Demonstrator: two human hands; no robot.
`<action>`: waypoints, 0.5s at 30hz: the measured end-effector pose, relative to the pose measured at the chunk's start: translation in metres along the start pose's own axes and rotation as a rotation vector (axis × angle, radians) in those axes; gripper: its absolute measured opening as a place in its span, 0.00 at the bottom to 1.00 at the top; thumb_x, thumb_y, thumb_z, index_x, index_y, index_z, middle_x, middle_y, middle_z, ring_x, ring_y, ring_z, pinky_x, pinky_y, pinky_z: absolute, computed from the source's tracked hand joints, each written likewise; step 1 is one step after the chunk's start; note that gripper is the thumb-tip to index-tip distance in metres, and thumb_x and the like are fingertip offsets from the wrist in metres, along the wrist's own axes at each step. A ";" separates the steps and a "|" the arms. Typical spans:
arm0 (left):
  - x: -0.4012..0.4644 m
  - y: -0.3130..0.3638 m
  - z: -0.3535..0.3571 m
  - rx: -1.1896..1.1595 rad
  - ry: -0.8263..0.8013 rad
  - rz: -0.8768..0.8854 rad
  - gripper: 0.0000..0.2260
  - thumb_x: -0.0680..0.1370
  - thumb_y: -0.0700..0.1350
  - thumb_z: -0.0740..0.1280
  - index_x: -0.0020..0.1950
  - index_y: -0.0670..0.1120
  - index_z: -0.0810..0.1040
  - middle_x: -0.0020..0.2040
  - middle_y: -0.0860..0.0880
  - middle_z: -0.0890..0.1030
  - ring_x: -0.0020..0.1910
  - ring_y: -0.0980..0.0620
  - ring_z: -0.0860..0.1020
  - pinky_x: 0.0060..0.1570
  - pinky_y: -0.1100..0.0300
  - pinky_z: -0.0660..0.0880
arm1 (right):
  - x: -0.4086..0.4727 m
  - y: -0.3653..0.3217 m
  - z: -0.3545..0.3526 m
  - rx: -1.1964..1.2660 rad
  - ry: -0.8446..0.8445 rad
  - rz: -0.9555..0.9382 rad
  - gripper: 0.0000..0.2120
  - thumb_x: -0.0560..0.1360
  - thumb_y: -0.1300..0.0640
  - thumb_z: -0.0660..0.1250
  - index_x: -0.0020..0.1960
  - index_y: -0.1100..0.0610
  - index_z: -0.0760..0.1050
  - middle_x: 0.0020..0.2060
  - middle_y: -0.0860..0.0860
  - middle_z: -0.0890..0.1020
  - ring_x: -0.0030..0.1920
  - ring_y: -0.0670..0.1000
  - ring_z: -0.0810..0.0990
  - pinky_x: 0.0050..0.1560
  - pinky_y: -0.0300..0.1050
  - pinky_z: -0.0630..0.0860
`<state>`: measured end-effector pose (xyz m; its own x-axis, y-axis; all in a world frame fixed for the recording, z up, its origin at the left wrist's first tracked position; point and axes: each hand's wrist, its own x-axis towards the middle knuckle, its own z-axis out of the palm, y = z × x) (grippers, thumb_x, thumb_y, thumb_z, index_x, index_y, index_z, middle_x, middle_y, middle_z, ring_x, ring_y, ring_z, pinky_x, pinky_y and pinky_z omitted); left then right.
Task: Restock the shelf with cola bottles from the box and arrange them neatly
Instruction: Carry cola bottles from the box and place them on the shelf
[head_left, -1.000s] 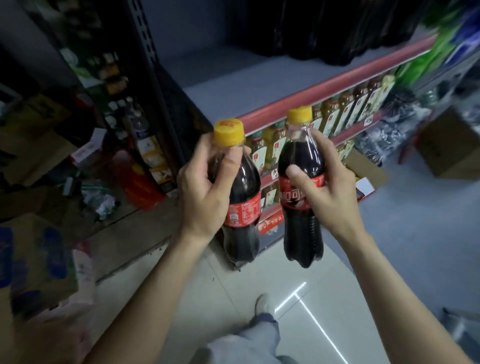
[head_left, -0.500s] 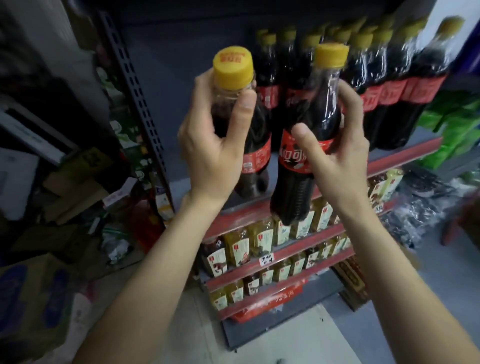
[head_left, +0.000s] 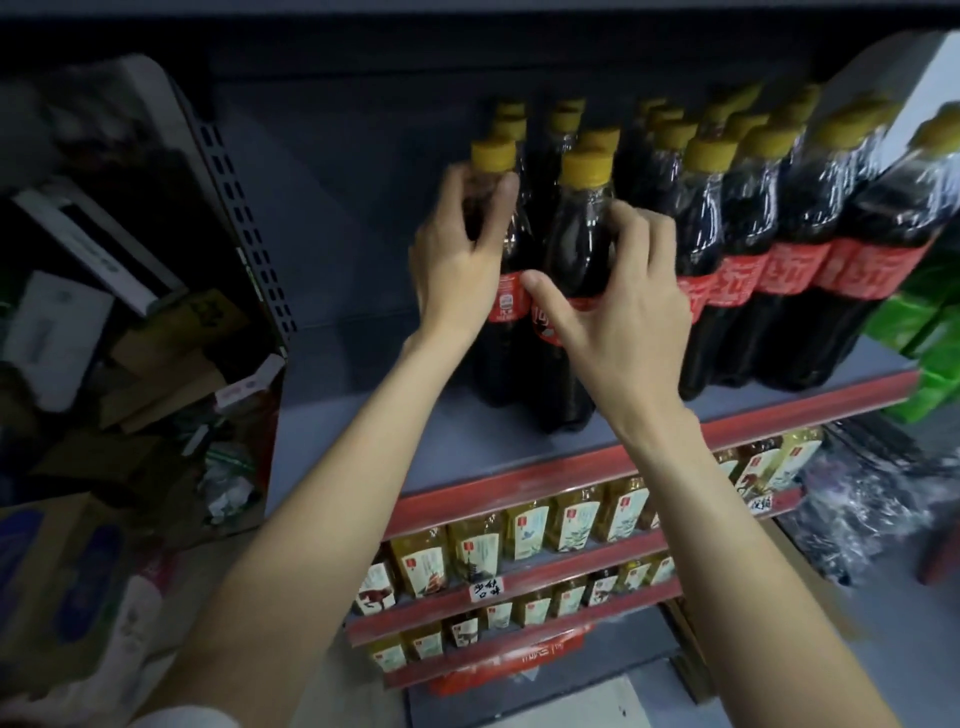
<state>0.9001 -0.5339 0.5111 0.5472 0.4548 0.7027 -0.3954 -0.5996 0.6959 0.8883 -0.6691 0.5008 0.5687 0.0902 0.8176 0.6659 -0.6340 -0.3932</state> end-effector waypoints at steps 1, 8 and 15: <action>0.001 -0.002 0.006 0.000 0.005 -0.002 0.19 0.77 0.59 0.58 0.54 0.45 0.75 0.49 0.53 0.82 0.50 0.54 0.79 0.52 0.55 0.74 | 0.003 0.002 -0.001 -0.050 0.013 -0.002 0.33 0.72 0.41 0.70 0.65 0.65 0.70 0.58 0.59 0.76 0.54 0.59 0.78 0.40 0.50 0.76; 0.007 0.002 0.026 0.093 -0.019 -0.049 0.23 0.75 0.64 0.53 0.56 0.48 0.76 0.51 0.53 0.81 0.53 0.50 0.77 0.51 0.53 0.72 | 0.009 0.007 -0.005 -0.270 0.058 -0.068 0.38 0.70 0.44 0.72 0.69 0.68 0.67 0.55 0.62 0.77 0.53 0.62 0.75 0.50 0.52 0.77; 0.004 0.003 0.019 0.166 -0.043 -0.036 0.22 0.77 0.62 0.57 0.62 0.49 0.75 0.57 0.52 0.81 0.56 0.53 0.78 0.53 0.56 0.73 | -0.005 0.012 -0.010 -0.078 0.172 -0.061 0.31 0.75 0.46 0.69 0.69 0.64 0.69 0.61 0.60 0.75 0.59 0.57 0.73 0.57 0.47 0.74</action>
<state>0.9147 -0.5465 0.5133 0.5913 0.4515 0.6682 -0.2496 -0.6855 0.6840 0.8889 -0.6848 0.4959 0.4337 0.0020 0.9011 0.6530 -0.6898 -0.3127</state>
